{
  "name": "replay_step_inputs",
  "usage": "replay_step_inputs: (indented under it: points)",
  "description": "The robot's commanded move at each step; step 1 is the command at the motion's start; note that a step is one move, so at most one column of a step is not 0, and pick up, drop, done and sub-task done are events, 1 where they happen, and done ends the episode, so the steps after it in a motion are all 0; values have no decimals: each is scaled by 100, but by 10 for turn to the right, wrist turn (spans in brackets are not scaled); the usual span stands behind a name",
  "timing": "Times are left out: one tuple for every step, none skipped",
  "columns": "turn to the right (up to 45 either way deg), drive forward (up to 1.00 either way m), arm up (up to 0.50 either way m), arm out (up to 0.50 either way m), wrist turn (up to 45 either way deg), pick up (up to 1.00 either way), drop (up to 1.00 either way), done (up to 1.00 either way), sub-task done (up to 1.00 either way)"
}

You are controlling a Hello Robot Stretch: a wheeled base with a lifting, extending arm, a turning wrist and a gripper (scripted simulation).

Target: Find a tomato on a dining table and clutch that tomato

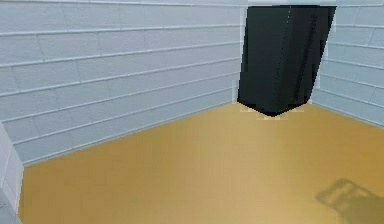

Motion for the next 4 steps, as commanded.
replay_step_inputs:
  points:
    - [0, 0, 0, 0, 330, 0, 0, 0, 0]
    - [0, 0, -26, 0, 0, 0, 0, 0, 0]
    - [0, 0, 0, 0, 0, 100, 0, 0, 0]
    - [0, 0, 10, 0, 0, 0, 0, 0, 0]
